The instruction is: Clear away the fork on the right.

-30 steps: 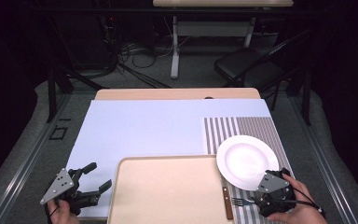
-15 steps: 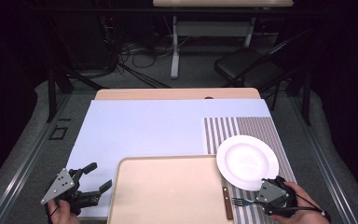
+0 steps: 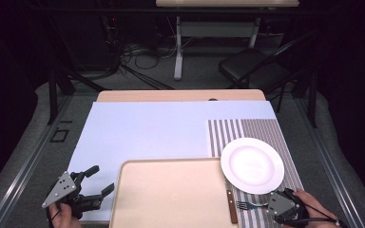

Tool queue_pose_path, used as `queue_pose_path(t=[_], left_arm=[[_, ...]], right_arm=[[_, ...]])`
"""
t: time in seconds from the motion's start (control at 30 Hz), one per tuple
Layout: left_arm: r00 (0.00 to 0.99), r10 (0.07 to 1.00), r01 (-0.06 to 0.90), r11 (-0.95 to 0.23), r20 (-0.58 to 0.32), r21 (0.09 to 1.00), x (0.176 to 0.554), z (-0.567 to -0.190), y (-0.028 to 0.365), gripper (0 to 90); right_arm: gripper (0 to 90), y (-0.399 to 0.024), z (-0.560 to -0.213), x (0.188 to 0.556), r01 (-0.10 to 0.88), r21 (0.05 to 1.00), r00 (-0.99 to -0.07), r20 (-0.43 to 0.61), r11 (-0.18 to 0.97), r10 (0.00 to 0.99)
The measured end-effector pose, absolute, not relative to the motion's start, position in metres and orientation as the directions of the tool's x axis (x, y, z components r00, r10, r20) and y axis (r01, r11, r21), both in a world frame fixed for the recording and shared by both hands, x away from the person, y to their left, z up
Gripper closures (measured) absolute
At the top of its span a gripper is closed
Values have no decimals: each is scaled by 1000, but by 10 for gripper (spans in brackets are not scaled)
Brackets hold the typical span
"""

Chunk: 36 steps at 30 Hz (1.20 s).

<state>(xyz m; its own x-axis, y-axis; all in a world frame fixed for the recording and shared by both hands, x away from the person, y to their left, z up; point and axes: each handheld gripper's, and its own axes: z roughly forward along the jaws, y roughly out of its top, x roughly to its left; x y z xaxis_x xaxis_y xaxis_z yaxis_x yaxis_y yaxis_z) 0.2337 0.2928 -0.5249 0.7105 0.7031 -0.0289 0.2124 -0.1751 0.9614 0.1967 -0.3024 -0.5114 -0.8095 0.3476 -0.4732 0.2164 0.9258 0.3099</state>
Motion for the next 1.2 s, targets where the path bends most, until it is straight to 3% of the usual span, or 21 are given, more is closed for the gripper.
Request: queue_pose_path(t=[1.2], left_arm=[[708, 705, 217, -173, -33, 961, 234, -526, 293, 155]], right_arm=[[641, -312, -530, 206, 218, 171, -875, -403, 961, 270]])
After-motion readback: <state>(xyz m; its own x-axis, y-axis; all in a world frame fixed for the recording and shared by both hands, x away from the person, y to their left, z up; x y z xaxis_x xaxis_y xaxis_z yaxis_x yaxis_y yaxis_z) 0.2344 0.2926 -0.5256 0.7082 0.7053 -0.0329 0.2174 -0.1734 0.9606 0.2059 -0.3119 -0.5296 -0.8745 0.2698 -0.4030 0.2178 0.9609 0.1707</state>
